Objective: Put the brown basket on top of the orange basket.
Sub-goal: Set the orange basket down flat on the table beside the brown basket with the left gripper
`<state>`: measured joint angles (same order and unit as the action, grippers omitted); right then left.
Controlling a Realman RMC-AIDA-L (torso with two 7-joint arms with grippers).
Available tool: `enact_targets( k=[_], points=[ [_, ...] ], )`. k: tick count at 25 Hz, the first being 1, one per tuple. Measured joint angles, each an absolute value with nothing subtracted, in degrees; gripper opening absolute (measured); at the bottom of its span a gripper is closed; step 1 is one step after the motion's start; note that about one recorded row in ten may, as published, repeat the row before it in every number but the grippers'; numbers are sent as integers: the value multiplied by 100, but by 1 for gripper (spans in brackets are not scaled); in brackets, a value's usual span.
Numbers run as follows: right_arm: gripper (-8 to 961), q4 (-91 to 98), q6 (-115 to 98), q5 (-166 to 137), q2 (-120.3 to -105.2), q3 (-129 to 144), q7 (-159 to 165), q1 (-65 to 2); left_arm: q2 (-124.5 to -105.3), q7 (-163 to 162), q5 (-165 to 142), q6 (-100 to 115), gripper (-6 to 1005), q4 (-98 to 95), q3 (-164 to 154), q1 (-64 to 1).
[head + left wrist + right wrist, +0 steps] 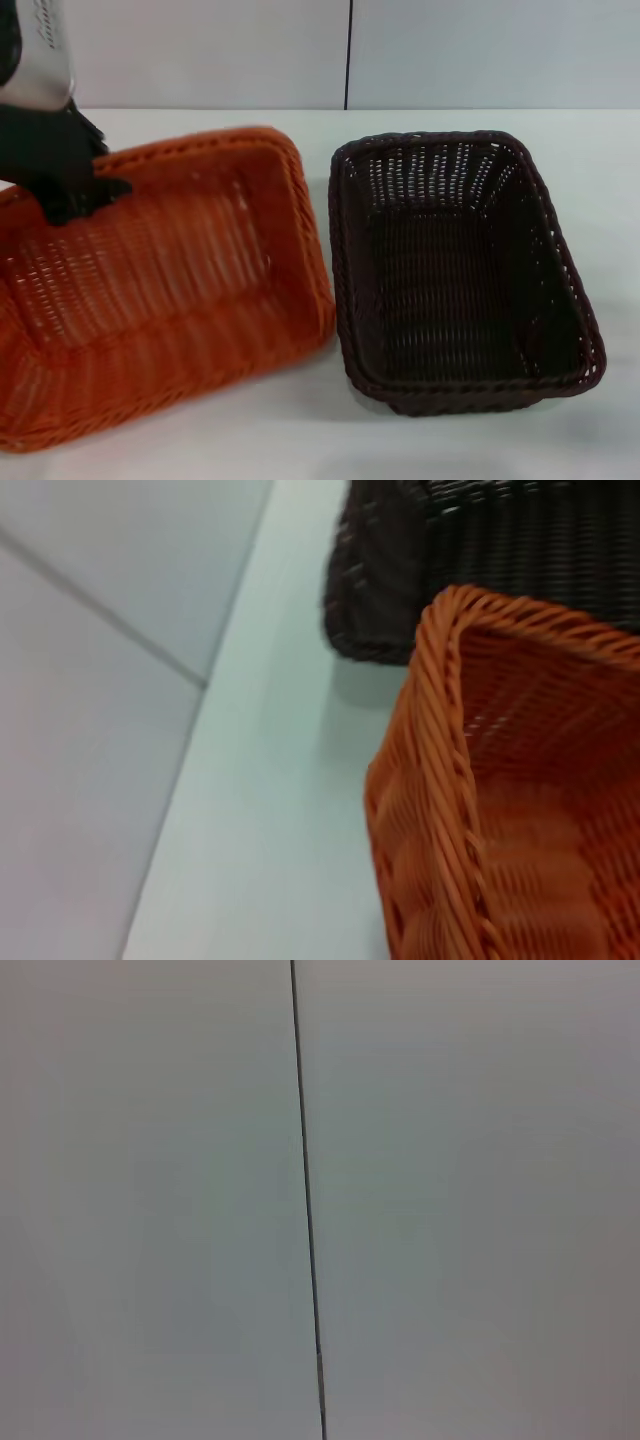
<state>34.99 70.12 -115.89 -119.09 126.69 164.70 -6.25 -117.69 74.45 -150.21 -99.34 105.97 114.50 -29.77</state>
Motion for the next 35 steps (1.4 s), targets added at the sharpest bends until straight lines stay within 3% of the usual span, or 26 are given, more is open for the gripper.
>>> enact_targets(
  k=[13, 33, 35],
  points=[
    [810, 3485, 7023, -11570, -11909, 12726, 16470, -626, -11789, 8288, -14514, -9699, 167, 9699, 11130, -3364],
    [809, 3420, 6986, -11549, -11909, 12708, 16470, -624, -11828, 7049, -15808, -6901, 355, 8130, 9788, -3647],
    [809, 3419, 6986, -11548, -11909, 12690, 16470, -624, -11828, 7049, -15808, -6901, 452, 8130, 9788, -3647]
  ],
)
